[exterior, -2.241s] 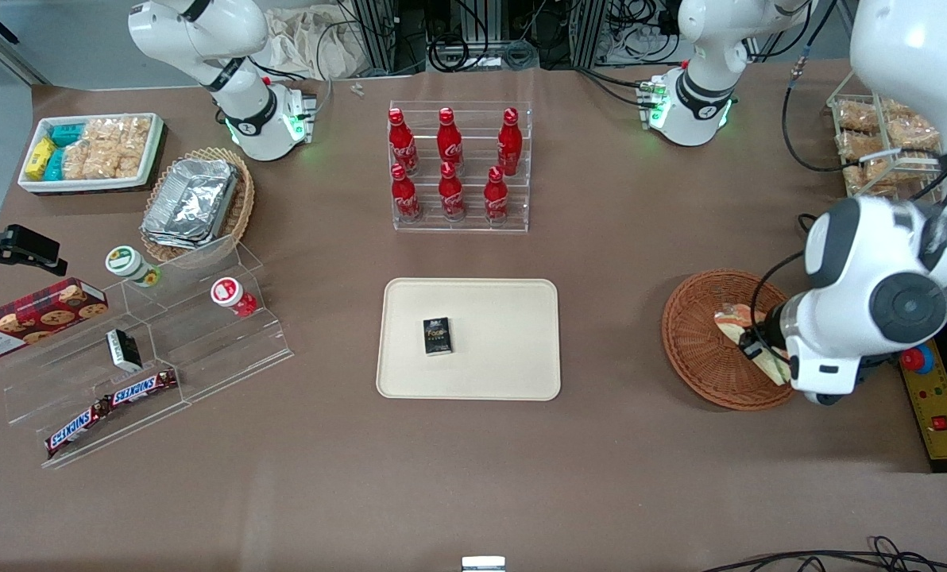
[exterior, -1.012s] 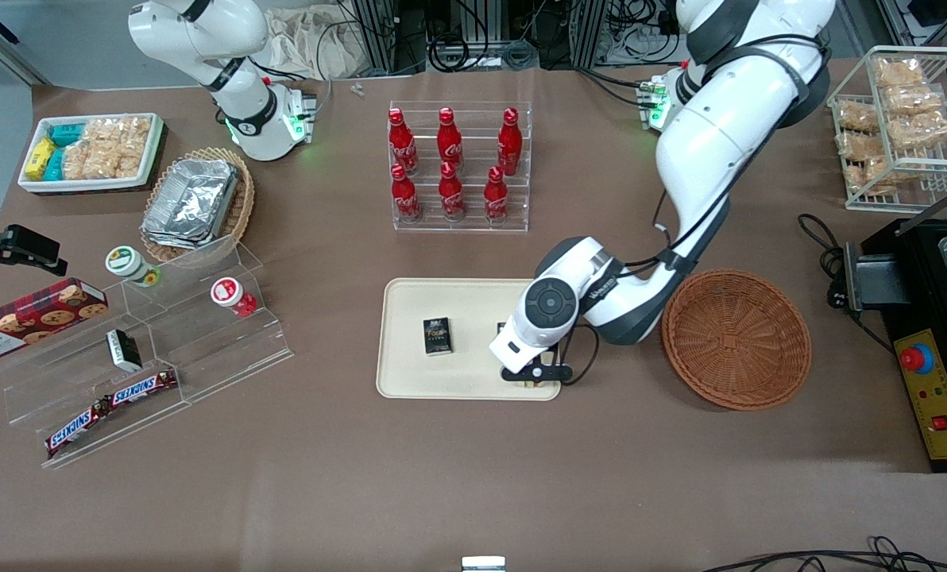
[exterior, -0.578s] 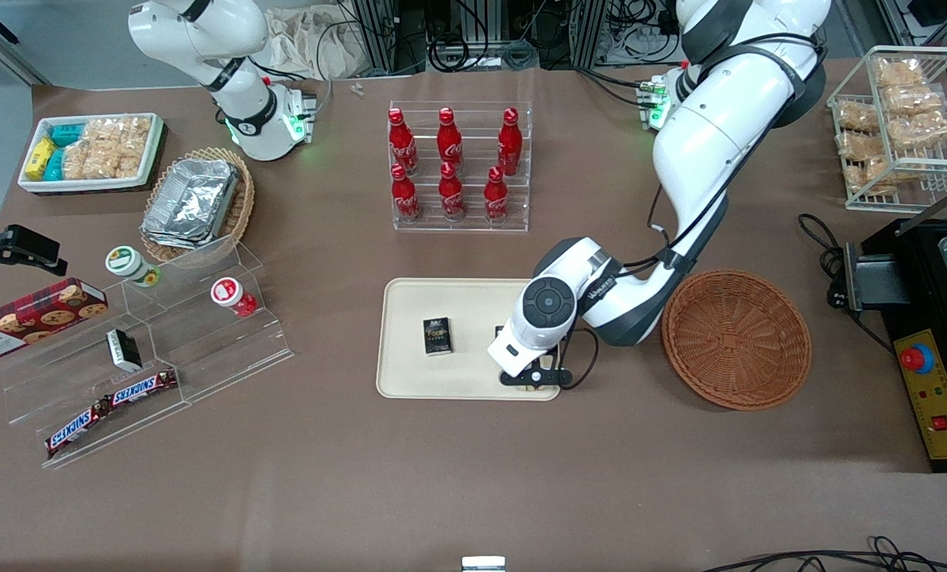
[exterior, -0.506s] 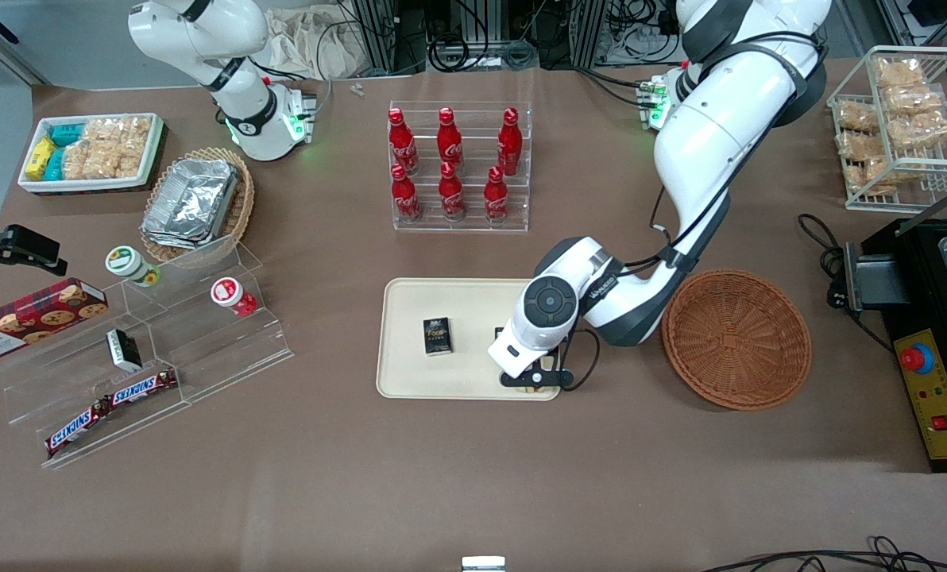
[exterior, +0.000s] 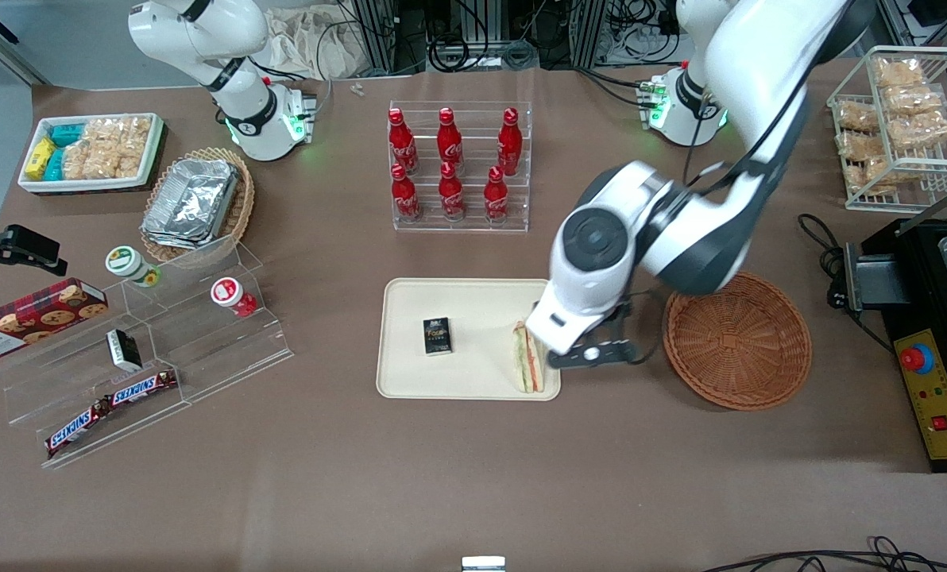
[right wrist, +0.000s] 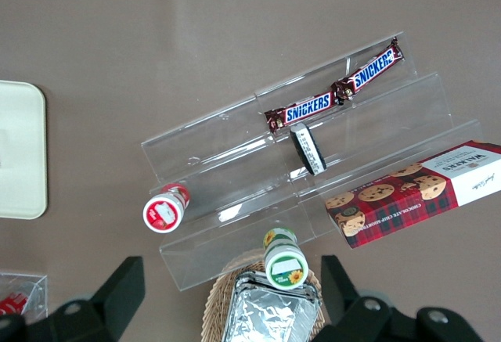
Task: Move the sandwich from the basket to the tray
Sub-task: 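Lower the sandwich onto the tray beside the dark box and release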
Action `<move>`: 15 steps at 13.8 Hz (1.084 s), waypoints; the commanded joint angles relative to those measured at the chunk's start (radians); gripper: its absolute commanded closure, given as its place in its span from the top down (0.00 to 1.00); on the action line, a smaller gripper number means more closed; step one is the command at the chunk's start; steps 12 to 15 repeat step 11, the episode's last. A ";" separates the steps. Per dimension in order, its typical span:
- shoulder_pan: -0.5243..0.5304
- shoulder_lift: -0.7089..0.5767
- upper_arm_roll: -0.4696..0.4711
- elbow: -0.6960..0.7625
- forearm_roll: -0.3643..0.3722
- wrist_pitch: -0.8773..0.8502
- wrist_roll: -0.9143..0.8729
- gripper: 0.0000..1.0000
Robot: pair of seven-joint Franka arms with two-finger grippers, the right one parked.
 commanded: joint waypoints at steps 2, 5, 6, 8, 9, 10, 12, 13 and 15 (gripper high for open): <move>0.247 -0.291 0.001 -0.274 -0.189 0.014 0.267 1.00; 0.329 -0.422 0.006 -0.364 -0.214 0.034 0.313 1.00; 0.355 -0.420 0.009 -0.335 -0.212 0.020 0.347 1.00; 0.444 -0.392 0.009 -0.269 -0.214 0.002 0.468 1.00; 0.482 -0.372 0.009 -0.241 -0.215 0.001 0.499 1.00; 0.505 -0.355 0.007 -0.221 -0.214 0.000 0.510 1.00; 0.509 -0.352 0.009 -0.216 -0.212 0.000 0.510 1.00; 0.509 -0.352 0.009 -0.216 -0.212 0.000 0.510 1.00; 0.509 -0.352 0.009 -0.216 -0.212 0.000 0.510 1.00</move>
